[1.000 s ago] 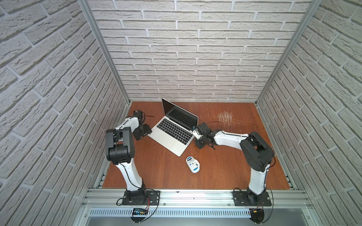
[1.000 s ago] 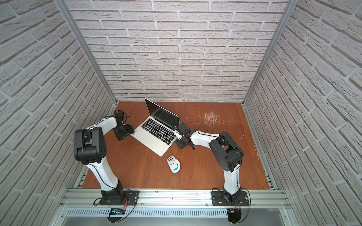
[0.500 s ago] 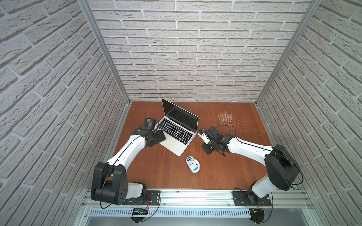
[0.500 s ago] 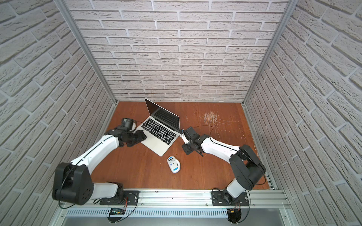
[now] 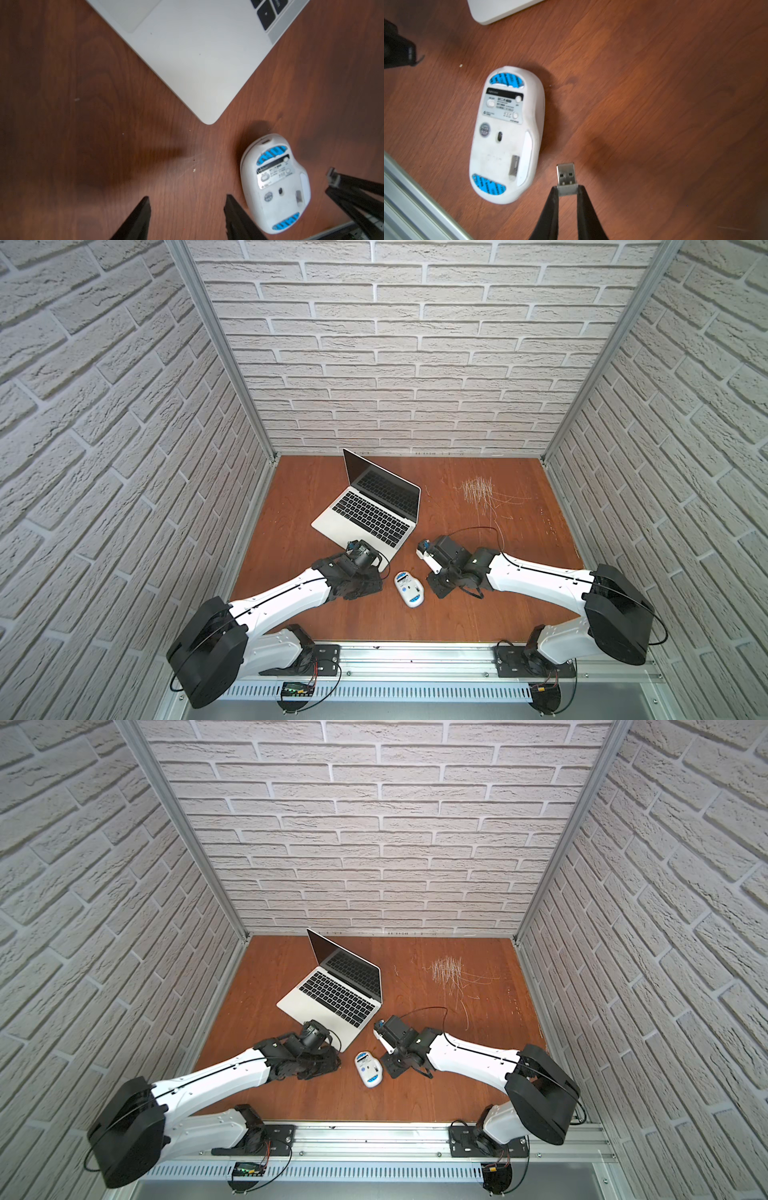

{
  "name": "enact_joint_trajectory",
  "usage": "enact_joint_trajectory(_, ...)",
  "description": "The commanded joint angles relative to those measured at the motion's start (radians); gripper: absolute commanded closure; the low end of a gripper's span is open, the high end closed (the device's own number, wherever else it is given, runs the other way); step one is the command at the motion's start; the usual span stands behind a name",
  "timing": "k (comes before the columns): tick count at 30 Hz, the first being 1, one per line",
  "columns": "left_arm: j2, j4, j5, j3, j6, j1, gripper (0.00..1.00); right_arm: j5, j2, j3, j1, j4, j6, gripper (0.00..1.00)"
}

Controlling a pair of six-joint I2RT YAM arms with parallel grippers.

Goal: Remove the wireless mouse receiver from the laptop
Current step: Adjust the mouse at the center of the board.

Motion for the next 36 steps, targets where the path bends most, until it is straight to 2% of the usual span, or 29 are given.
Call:
enact_joint_trajectory(1, 0.029, 0.051, -0.041, 0.044, 0.006, -0.001, 0.4, 0.011, -0.01, -0.02, 0.017, 0.007, 0.055, 0.96)
enact_joint_trajectory(6, 0.094, 0.057, -0.02, 0.138, 0.084, 0.024, 0.36, 0.026, -0.05, -0.046, 0.023, -0.005, 0.087, 0.97)
enact_joint_trajectory(12, 0.182, 0.187, 0.114, 0.208, 0.156, 0.081, 0.36, -0.001, -0.141, -0.07, 0.051, -0.03, 0.132, 0.97)
enact_joint_trajectory(18, 0.348, 0.167, 0.224, 0.366, 0.258, 0.107, 0.37, -0.044, -0.253, -0.108, 0.098, -0.035, 0.219, 0.97)
enact_joint_trajectory(22, 0.425, 0.17, 0.293, 0.415, 0.307, 0.126, 0.37, -0.055, -0.298, -0.129, 0.149, -0.025, 0.267, 0.97)
enact_joint_trajectory(29, 0.519, 0.252, 0.371, 0.389, 0.27, 0.128, 0.4, -0.092, -0.256, -0.148, 0.264, 0.141, 0.256, 0.97)
enact_joint_trajectory(36, 0.523, 0.277, 0.368, 0.342, 0.248, 0.096, 0.43, -0.084, -0.088, -0.093, 0.304, 0.217, 0.232, 0.97)
